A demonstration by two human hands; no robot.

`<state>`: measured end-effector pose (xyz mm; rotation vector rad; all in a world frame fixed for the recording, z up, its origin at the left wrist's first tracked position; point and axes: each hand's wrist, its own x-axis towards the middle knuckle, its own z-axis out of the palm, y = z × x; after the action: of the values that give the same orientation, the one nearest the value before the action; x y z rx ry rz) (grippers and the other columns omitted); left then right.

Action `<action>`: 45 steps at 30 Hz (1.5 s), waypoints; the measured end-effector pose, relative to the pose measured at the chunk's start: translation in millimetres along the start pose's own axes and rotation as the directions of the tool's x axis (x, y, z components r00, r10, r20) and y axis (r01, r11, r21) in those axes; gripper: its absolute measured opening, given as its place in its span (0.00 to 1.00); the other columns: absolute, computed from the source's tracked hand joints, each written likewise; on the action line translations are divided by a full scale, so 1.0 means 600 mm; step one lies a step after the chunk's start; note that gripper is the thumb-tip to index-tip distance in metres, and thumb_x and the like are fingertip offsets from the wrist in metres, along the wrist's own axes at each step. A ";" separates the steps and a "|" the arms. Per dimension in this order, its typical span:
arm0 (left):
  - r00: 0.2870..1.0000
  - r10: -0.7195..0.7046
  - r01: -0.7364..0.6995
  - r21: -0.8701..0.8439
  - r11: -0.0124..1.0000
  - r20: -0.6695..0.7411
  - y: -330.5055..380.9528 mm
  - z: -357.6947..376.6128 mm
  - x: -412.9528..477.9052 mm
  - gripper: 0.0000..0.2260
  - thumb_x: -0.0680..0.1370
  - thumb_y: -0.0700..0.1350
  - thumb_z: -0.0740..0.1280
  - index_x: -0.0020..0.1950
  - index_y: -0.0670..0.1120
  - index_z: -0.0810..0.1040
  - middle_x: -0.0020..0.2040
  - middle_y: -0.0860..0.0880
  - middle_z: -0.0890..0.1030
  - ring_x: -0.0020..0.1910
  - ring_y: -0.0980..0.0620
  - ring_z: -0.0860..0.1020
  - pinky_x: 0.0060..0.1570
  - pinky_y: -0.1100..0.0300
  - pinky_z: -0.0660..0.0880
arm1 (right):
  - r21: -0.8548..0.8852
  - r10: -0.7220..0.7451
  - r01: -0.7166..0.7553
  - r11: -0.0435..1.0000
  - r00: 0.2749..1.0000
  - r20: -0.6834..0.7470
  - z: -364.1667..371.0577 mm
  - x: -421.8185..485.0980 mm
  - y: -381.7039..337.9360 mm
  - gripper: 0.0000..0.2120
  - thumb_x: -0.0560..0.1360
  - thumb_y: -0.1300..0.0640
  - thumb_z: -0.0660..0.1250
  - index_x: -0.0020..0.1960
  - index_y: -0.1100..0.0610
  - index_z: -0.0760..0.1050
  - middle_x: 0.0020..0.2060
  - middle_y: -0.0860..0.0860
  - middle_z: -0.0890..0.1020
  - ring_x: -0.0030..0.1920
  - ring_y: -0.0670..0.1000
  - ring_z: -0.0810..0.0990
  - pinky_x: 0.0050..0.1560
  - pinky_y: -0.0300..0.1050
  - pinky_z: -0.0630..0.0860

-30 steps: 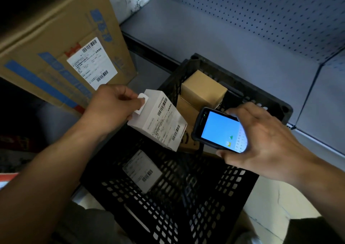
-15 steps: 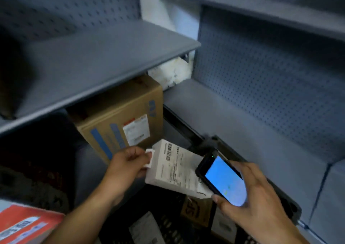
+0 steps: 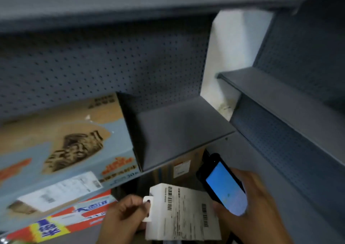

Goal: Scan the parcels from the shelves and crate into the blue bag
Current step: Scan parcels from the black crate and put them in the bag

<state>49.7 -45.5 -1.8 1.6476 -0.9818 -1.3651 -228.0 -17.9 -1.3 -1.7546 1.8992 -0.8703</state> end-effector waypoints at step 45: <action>0.497 -0.184 -0.469 -0.441 0.765 -0.848 0.185 -0.958 -1.080 0.09 0.80 0.36 0.67 0.45 0.31 0.74 0.42 0.33 0.85 0.34 0.42 0.84 0.26 0.58 0.78 | 0.427 -0.708 0.573 0.700 0.636 0.307 0.012 -0.606 -1.218 0.34 0.56 0.34 0.76 0.59 0.37 0.69 0.53 0.32 0.71 0.53 0.33 0.72 0.48 0.22 0.67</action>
<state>523.8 545.5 432.1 1.3499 0.0023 -0.4413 354.9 330.1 452.2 -2.2286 0.7595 -0.8060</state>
